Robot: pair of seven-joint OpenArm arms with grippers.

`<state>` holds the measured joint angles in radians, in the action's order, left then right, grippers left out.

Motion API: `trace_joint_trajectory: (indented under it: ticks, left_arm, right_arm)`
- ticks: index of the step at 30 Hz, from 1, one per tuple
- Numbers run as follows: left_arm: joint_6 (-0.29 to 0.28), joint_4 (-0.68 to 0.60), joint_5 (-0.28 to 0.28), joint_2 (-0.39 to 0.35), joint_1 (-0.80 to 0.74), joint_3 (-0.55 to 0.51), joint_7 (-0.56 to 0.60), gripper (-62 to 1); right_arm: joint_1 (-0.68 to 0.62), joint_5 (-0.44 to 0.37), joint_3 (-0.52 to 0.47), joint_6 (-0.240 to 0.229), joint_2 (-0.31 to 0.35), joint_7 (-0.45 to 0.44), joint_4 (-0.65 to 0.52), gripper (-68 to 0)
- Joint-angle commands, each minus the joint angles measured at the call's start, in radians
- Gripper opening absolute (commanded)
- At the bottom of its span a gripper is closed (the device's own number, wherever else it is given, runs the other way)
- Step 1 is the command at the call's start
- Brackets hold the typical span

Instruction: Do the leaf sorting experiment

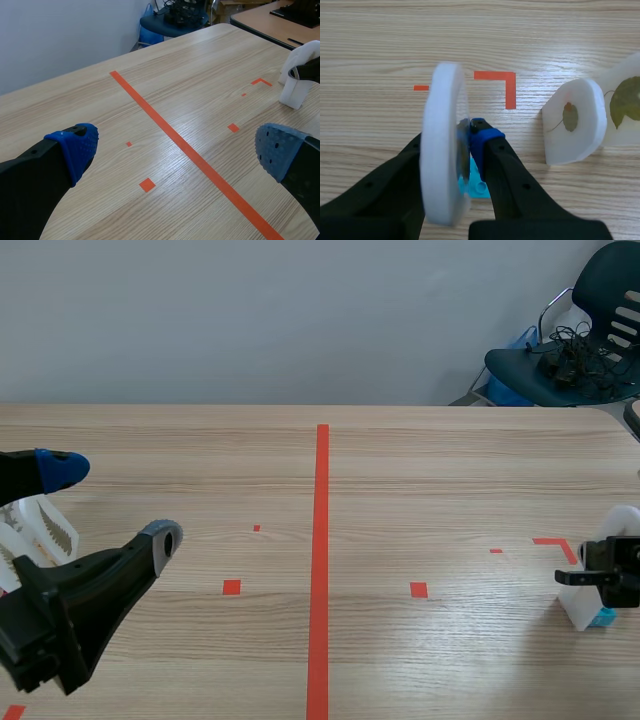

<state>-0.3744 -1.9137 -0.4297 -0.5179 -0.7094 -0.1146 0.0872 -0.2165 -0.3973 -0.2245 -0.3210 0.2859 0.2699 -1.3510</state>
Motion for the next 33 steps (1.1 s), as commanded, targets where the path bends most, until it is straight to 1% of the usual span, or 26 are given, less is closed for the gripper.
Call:
trace_joint_trajectory:
  ticks: [1, 7, 12, 15, 18, 22, 24, 26, 30, 33]
  left_arm:
    - [-0.002, -0.01, -0.006, 0.007, -0.002, -0.003, 0.017, 1.4]
    - [-0.002, -0.01, -0.006, 0.007, -0.002, -0.003, 0.018, 1.4]
    - [-0.002, -0.01, -0.006, 0.007, -0.002, -0.003, 0.018, 1.4]
    - [-0.002, -0.01, -0.006, 0.007, -0.002, -0.003, 0.018, 1.4]
    - [-0.002, -0.01, -0.006, 0.007, -0.002, -0.003, 0.018, 1.4]
    - [-0.002, -0.01, -0.006, 0.007, -0.002, -0.003, 0.018, 1.4]
    - [-0.002, -0.01, -0.006, 0.007, -0.002, -0.003, 0.018, 1.4]
    - [-0.002, -0.01, -0.006, 0.007, -0.002, -0.003, 0.018, 1.4]
    - [-0.002, -0.01, -0.006, 0.007, -0.002, -0.003, 0.018, 1.4]
    - [-0.002, -0.01, -0.006, 0.007, -0.002, -0.003, 0.018, 1.4]
  right_arm:
    - [0.035, 0.0, -0.019, 0.0, 0.014, -0.006, -0.011, -65.8]
    - [0.086, 0.0, -0.073, 0.0, 0.044, -0.03, 0.056, -65.8]
    - [0.101, 0.0, -0.08, 0.0, 0.075, -0.045, 0.104, -65.7]
    - [0.1, 0.0, -0.08, 0.0, 0.077, -0.048, 0.113, -63.2]
    - [0.1, 0.0, -0.079, 0.0, 0.077, -0.048, 0.114, -56.5]
    - [0.1, 0.001, -0.079, 0.0, 0.077, -0.047, 0.114, -50.6]
    - [0.1, 0.0, -0.08, -0.001, 0.077, -0.048, 0.113, -46.1]
    - [0.1, 0.0, -0.082, -0.023, 0.077, -0.051, 0.113, -40.1]
    - [0.1, -0.003, -0.116, -0.096, 0.077, -0.051, 0.077, -24.4]
    - [0.1, -0.05, -0.154, -0.109, 0.081, -0.021, 0.007, -16.9]
